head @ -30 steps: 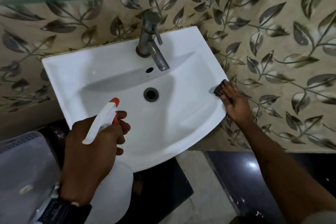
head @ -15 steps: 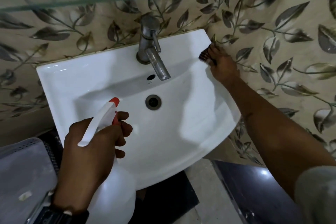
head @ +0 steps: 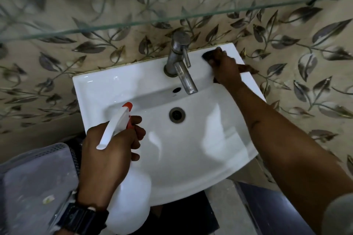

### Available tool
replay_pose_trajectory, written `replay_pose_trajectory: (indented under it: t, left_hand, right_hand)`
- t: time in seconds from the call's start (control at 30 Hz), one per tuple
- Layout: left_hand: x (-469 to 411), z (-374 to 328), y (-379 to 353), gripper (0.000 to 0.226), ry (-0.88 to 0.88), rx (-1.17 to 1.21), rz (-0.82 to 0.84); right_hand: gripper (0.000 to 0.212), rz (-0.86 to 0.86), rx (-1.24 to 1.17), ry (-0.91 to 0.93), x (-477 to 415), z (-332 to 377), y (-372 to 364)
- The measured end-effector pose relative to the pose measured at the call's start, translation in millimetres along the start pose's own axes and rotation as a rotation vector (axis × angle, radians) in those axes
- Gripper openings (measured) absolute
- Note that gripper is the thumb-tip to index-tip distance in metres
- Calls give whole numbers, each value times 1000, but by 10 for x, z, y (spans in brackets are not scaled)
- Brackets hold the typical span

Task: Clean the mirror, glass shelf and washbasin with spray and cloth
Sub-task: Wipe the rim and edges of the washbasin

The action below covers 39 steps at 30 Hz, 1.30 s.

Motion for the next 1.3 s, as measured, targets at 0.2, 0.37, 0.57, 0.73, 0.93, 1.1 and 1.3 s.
replay_pose_trajectory:
  t: [0.2,0.37,0.57,0.73,0.93,1.1,1.3]
  left_hand:
    - [-3,-68,71,61,-34,13,-37]
    - [70,-168,137,69,-38,-10,-22]
    - [234,-402,280,84,-81,-20,20]
    - [418,-720,278,80,-242,14,67]
    - [623,-864,519,67,-474,-41,-7]
    - [703,-633,863,36,-529,-21,-123]
    - [806,-264,1503,18,-514,-51,-357]
  right_hand:
    - [37,-105,-31,245,324,800,-44]
    - [44,107,-70,211,398,818,261]
    - [37,-44,-781,-268,742,718,494]
    - [28,-177,-1170,-567,1425,732,777]
    - [47,-35,-1259,-461,2353,1228,1054]
    - [29,37,-1397,-348,2779,1790,1232]
    - [24,159,-1255,-187,3022,2601,1128]
Point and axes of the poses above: each hand's wrist, its own x-axis away from the middle knuckle, its own y-axis out of the back of the hand, z = x × y, the point moved 1 cm from there along -x, towards the middle knuckle, and after that the axes turned 14 degrees about x, right-handed, at the moved point
